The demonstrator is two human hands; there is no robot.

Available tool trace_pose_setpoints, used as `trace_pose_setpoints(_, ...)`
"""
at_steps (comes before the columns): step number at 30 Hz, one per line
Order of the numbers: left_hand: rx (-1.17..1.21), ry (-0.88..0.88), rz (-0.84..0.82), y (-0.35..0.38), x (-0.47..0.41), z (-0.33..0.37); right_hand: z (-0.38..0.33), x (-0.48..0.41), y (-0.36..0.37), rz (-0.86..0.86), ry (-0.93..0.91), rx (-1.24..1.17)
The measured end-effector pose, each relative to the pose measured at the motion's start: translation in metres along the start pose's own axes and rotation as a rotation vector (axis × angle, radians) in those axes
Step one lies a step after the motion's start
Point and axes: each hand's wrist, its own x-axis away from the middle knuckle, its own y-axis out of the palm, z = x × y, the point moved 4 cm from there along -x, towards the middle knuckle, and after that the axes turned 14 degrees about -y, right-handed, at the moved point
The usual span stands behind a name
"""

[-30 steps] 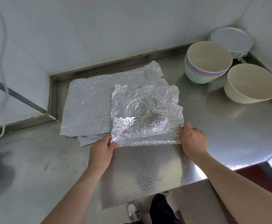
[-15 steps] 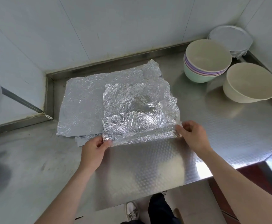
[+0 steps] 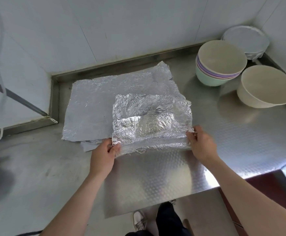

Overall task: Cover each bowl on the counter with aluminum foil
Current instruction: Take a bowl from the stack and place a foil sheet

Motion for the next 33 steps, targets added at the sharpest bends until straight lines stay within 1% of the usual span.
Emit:
trace_pose_setpoints(4,0.257,-0.087,-0.066,0.0,0.004,0.0,0.003,0.001,0.007,-0.007,-0.03,0.106)
trace_pose_setpoints(6,0.314,-0.121,-0.128,0.0,0.004,-0.003,0.007,0.001,0.01,-0.005,-0.023,0.135)
trace_pose_setpoints(8,0.273,-0.12,-0.142,0.001,0.004,-0.007,0.007,0.001,0.011,-0.001,-0.014,0.163)
trace_pose_setpoints(13,0.18,-0.086,-0.084,0.007,0.004,-0.012,0.003,0.002,0.009,0.025,-0.04,0.228)
trace_pose_setpoints(18,0.055,-0.059,-0.016,0.006,0.007,-0.006,-0.003,0.002,0.007,0.113,-0.09,0.275)
trace_pose_setpoints(24,-0.094,0.023,0.012,0.006,0.011,0.0,0.0,-0.003,0.01,0.104,-0.088,0.32)
trace_pose_setpoints(26,-0.16,0.062,0.058,0.003,0.014,0.004,0.0,-0.004,0.01,0.098,-0.088,0.334)
trace_pose_setpoints(27,-0.218,0.104,0.115,0.002,0.017,0.007,0.0,-0.005,0.01,0.091,-0.088,0.343)
trace_pose_setpoints(28,-0.286,0.185,0.187,0.0,0.019,0.011,0.0,-0.004,0.01,0.085,-0.087,0.351)
trace_pose_setpoints(30,-0.362,0.474,0.301,0.008,0.024,0.022,0.0,-0.004,0.01,0.087,-0.094,0.362)
trace_pose_setpoints(31,-0.356,0.612,0.31,0.015,0.025,0.027,0.0,-0.004,0.01,0.092,-0.098,0.365)
trace_pose_setpoints(32,-0.337,0.703,0.263,0.026,0.025,0.031,0.0,-0.003,0.01,0.095,-0.098,0.368)
trace_pose_setpoints(33,-0.343,0.733,0.194,0.038,0.022,0.035,0.0,-0.003,0.01,0.097,-0.099,0.365)
